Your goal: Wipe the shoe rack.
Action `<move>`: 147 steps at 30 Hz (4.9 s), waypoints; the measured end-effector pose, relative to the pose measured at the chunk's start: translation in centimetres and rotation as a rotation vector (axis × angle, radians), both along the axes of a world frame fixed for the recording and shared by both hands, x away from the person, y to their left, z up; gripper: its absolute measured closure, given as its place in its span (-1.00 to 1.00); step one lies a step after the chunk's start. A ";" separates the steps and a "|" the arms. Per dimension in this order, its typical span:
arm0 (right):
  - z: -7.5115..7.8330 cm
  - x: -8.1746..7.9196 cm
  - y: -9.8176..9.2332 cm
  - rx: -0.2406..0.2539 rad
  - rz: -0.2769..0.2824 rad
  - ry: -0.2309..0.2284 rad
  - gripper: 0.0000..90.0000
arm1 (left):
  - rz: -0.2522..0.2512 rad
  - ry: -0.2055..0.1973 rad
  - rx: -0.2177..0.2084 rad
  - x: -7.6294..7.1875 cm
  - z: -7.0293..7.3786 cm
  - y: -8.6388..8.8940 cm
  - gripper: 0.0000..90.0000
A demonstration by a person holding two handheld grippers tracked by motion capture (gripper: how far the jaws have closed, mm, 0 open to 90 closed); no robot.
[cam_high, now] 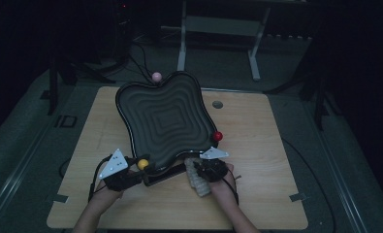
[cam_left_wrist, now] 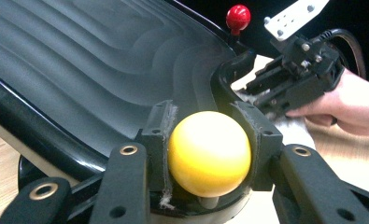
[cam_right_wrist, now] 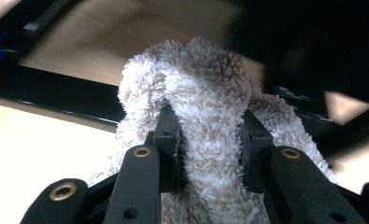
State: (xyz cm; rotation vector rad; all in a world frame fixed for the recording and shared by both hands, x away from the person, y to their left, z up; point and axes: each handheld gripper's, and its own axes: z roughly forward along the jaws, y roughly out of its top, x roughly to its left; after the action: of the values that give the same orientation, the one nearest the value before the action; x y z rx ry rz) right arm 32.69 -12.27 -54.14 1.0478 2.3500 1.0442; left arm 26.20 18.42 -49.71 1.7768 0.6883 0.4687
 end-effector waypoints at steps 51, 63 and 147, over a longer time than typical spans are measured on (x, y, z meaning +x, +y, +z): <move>-0.2 -6.0 12.4 0.137 0.308 -0.113 0.36 | 0.031 0.006 -0.001 -0.3 0.0 -0.3 0.32; -1.0 -6.7 11.6 0.045 0.343 -0.075 0.53 | 0.015 0.005 -0.023 -0.2 -0.1 0.0 0.33; 0.6 0.2 -7.7 -0.008 -0.010 -0.077 0.50 | -0.003 0.008 -0.025 0.1 -0.1 0.3 0.32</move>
State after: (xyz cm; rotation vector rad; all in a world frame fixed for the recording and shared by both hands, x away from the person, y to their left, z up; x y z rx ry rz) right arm 32.87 -19.98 -53.49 0.9978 2.2840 1.0522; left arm 26.29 18.74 -49.81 1.7565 0.6940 0.4488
